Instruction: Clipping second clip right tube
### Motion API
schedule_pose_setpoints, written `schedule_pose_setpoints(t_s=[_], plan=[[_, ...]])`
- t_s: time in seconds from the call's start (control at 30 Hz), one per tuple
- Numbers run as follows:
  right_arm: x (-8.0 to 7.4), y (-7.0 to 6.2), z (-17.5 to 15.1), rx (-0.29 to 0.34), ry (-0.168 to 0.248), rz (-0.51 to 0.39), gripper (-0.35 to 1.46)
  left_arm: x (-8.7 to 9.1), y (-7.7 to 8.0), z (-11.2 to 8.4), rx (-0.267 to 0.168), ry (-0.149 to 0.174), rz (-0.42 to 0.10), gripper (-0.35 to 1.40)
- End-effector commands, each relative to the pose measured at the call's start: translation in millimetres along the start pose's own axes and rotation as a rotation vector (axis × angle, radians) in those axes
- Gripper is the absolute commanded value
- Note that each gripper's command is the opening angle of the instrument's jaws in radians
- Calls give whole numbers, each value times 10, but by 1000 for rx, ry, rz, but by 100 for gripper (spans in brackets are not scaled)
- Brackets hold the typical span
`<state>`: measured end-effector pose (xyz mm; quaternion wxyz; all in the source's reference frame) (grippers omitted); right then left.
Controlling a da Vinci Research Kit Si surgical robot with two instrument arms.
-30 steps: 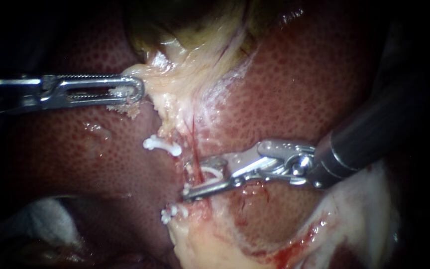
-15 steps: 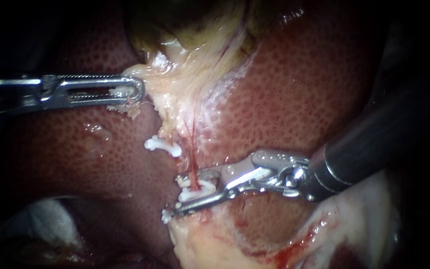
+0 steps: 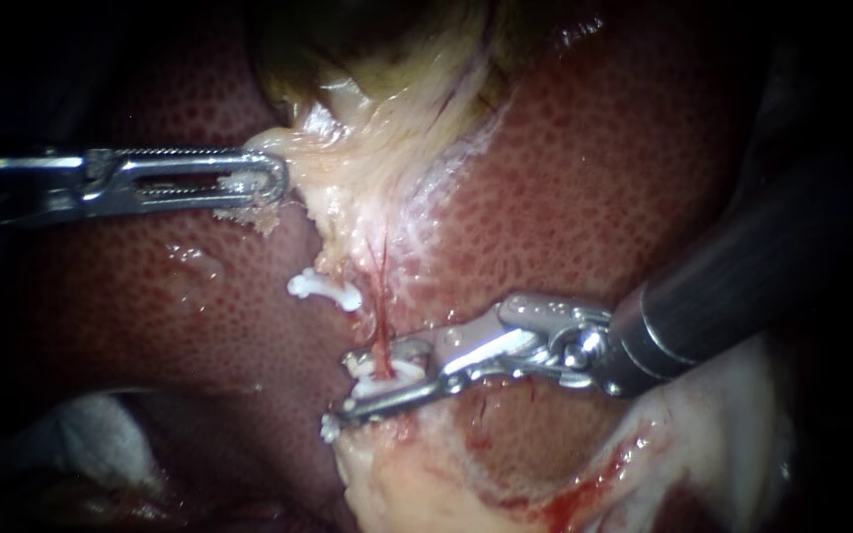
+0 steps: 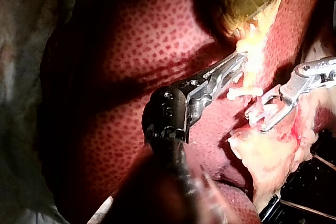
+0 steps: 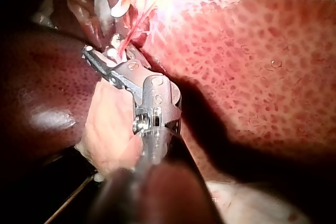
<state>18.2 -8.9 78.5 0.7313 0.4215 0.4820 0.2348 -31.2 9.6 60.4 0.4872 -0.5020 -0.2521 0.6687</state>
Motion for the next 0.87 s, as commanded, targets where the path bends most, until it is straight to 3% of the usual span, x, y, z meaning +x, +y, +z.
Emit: schedule_pose_setpoints(t_s=[0.03,0.17,0.37,0.87], plan=[[0,-1,-2,2,-1,17,-35,0,0,0,0,0,0,-35],[-2,-3,-4,9,0,63,-35,0,-1,0,0,0,0,-35],[-3,-8,-3,11,-8,62,-35,0,-1,0,0,0,0,-35],[-4,-8,-5,15,-13,68,-35,0,-3,1,0,0,1,-35]])
